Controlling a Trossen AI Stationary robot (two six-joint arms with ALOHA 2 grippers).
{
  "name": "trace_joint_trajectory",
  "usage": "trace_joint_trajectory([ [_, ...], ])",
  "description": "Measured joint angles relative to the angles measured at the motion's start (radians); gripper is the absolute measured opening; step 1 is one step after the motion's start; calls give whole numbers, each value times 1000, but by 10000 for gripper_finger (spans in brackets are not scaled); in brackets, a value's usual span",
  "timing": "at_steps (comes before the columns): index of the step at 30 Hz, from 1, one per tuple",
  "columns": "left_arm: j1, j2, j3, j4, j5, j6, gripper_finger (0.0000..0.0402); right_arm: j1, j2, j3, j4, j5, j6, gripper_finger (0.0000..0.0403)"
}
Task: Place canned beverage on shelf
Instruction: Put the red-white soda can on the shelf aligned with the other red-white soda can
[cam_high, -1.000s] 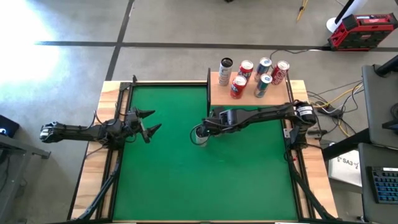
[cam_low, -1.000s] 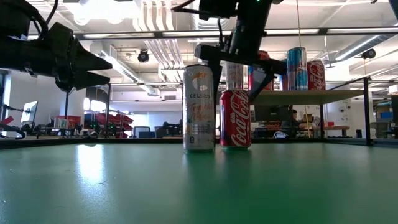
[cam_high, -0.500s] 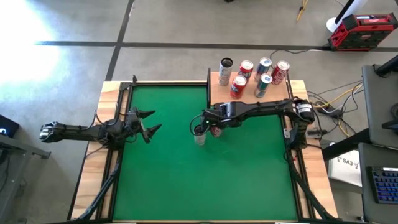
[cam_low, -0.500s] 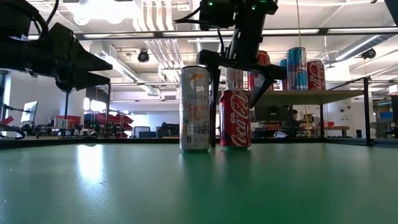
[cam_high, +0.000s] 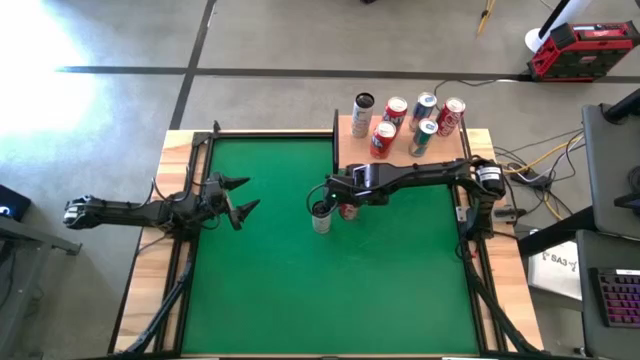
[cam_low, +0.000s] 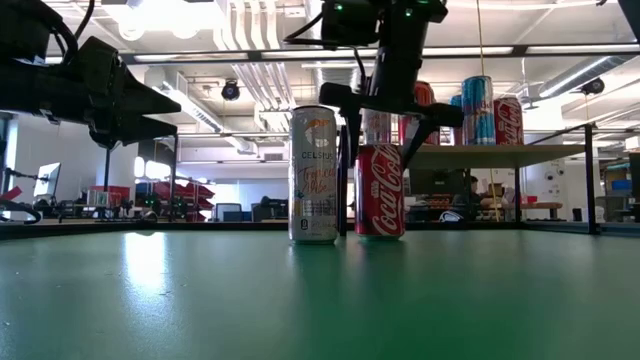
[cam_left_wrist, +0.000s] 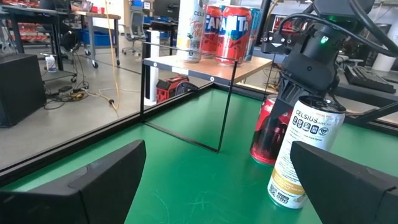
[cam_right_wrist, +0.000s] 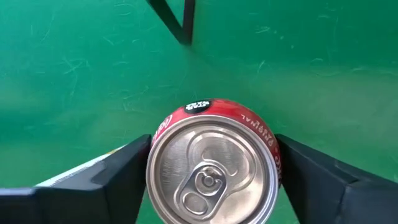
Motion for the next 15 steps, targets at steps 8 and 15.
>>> trace_joint_trajectory([
  [8, 0, 0, 0, 0, 0, 0, 384, 2, -27, -1, -78, -46, 33, 288],
  [15, 0, 1, 0, -1, 0, 0, 384, 34, -117, -2, -164, -39, 37, 288],
])
